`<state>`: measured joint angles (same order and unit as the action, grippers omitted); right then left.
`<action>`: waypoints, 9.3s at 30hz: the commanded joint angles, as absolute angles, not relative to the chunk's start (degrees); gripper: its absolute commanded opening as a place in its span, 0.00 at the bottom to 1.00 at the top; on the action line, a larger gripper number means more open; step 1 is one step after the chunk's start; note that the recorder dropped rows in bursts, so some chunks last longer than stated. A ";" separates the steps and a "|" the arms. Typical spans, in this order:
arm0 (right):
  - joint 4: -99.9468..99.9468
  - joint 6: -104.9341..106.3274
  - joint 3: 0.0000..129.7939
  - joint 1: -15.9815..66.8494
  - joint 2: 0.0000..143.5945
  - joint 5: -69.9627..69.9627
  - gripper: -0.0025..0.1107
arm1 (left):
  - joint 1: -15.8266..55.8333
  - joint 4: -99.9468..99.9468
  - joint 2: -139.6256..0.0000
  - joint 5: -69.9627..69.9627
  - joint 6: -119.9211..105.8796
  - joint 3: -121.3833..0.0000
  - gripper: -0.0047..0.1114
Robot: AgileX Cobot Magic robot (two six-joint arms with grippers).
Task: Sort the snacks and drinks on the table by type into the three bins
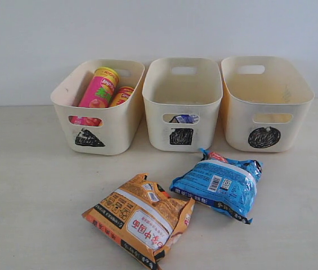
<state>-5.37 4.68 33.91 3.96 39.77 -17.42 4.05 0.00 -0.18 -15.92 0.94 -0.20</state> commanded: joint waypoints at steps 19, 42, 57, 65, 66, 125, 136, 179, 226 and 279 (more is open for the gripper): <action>-23.26 14.62 51.78 2.84 84.39 -37.86 0.02 | 3.86 0.49 0.00 -15.41 1.55 0.00 0.07; -60.44 42.75 54.76 -5.37 108.74 -45.90 0.77 | 3.86 0.49 0.00 -15.41 1.55 0.00 0.07; -76.08 48.63 54.87 5.32 115.77 -41.34 0.77 | 3.86 0.49 0.00 -15.41 1.55 0.00 0.07; -74.28 50.04 55.45 7.19 117.85 -39.34 0.03 | 3.86 0.49 0.00 -15.41 1.55 0.00 0.07; -74.28 50.43 55.45 7.19 117.85 -39.63 0.04 | 3.86 0.49 0.00 -15.41 1.55 0.00 0.07; -54.52 46.37 73.87 2.32 95.67 -14.53 0.02 | 3.86 0.49 0.00 -15.41 1.55 0.00 0.07; -54.44 48.10 84.24 2.32 109.67 -14.55 0.12 | 3.86 0.49 0.00 -15.41 1.55 0.00 0.07; -30.26 34.22 83.39 4.74 93.05 -62.09 0.02 | 3.86 0.49 0.00 -15.41 1.55 0.00 0.07; -6.61 19.57 76.79 48.32 110.11 -41.50 0.95 | 3.86 0.49 0.00 -15.42 1.45 0.00 0.07; 46.06 -23.84 81.27 65.02 126.68 -56.54 0.43 | 3.86 0.60 0.00 -15.42 1.45 0.00 0.07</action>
